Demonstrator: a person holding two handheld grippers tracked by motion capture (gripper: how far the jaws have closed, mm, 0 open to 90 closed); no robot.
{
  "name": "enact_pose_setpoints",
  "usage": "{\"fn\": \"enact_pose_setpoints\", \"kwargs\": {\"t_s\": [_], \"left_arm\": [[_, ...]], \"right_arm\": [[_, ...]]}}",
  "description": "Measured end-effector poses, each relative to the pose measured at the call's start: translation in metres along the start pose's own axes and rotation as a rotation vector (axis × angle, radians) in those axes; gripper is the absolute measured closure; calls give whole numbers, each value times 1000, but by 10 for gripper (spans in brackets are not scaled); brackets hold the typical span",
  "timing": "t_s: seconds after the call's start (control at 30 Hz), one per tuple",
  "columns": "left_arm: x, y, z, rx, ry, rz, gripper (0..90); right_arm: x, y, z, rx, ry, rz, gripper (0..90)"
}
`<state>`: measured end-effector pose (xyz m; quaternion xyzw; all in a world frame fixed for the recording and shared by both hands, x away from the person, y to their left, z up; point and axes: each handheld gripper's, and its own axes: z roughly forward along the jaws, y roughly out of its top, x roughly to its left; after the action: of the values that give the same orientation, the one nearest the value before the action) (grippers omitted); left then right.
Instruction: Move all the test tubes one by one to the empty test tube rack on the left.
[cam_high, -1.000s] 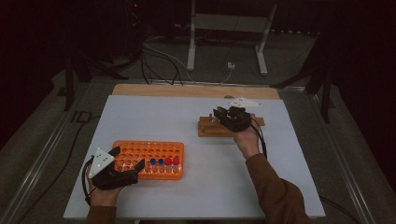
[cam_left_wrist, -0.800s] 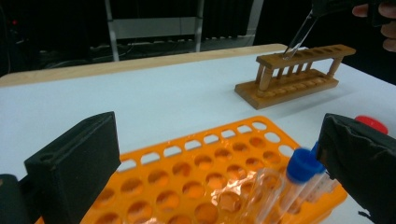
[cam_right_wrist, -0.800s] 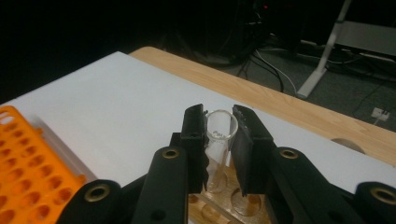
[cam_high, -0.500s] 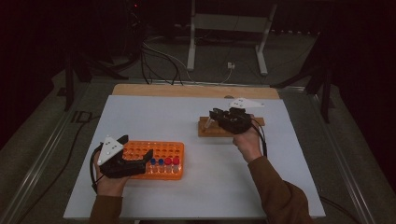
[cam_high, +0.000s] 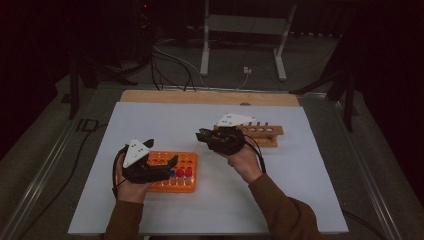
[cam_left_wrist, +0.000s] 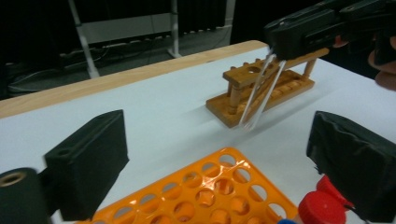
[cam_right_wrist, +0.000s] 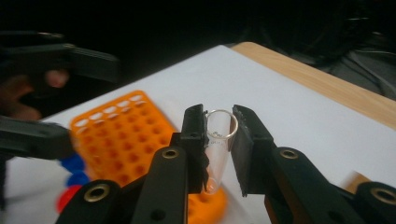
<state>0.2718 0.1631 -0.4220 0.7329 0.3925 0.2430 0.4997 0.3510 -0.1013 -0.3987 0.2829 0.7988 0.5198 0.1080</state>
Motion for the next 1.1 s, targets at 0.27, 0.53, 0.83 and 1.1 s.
{"fn": "enact_pose_setpoints", "kwargs": {"t_s": [0.27, 0.53, 0.83, 1.1], "left_arm": [[-7, 5, 7, 9, -47, 53, 294], [-10, 7, 11, 33, -84, 81, 650], [-11, 6, 14, 60, -88, 116, 757], [-1, 1, 12, 63, -50, 84, 763]], "right_arm": [[27, 11, 16, -5, 91, -21, 758], [43, 15, 24, 2, 138, -35, 758], [45, 13, 29, 16, 157, -33, 756], [37, 13, 21, -15, 141, -16, 354]]}}
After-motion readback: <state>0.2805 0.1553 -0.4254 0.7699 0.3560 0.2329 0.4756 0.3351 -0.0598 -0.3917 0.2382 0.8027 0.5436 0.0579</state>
